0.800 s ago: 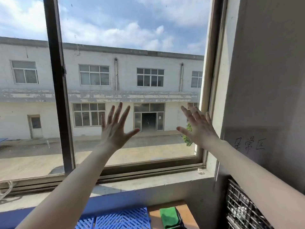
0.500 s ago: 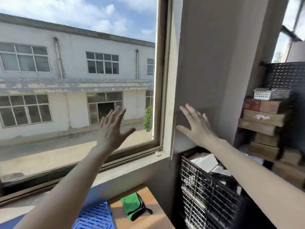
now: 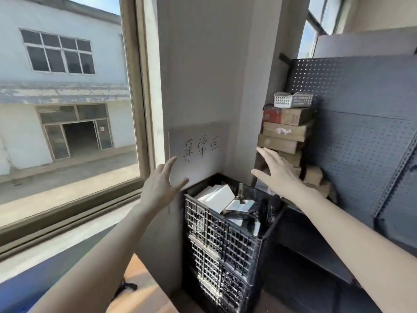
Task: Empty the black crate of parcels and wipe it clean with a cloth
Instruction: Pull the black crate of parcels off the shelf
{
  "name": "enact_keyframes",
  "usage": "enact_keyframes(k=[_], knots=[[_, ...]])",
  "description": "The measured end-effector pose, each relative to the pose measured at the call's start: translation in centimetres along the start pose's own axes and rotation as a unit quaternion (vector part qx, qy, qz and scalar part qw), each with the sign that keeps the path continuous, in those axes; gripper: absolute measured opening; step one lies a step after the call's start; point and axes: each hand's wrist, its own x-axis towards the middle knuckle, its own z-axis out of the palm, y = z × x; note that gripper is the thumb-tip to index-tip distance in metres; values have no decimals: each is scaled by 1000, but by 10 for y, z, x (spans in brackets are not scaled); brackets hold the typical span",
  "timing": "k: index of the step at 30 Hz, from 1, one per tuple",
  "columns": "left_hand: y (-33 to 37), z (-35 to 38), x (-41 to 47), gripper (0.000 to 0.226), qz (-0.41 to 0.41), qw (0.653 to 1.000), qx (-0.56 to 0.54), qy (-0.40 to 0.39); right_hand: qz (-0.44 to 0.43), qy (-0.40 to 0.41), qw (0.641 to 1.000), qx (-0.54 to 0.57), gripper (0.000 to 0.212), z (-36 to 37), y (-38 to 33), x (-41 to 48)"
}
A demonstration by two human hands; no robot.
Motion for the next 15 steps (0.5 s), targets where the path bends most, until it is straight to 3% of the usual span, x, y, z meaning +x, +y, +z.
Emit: enact_keyframes(k=[8, 15], knots=[[51, 130, 35, 65, -82, 995, -46, -39, -13, -70, 997, 25, 64, 36, 113, 51], [55, 227, 54, 59, -180, 981, -28, -72, -22, -150, 987, 46, 59, 100, 183, 101]])
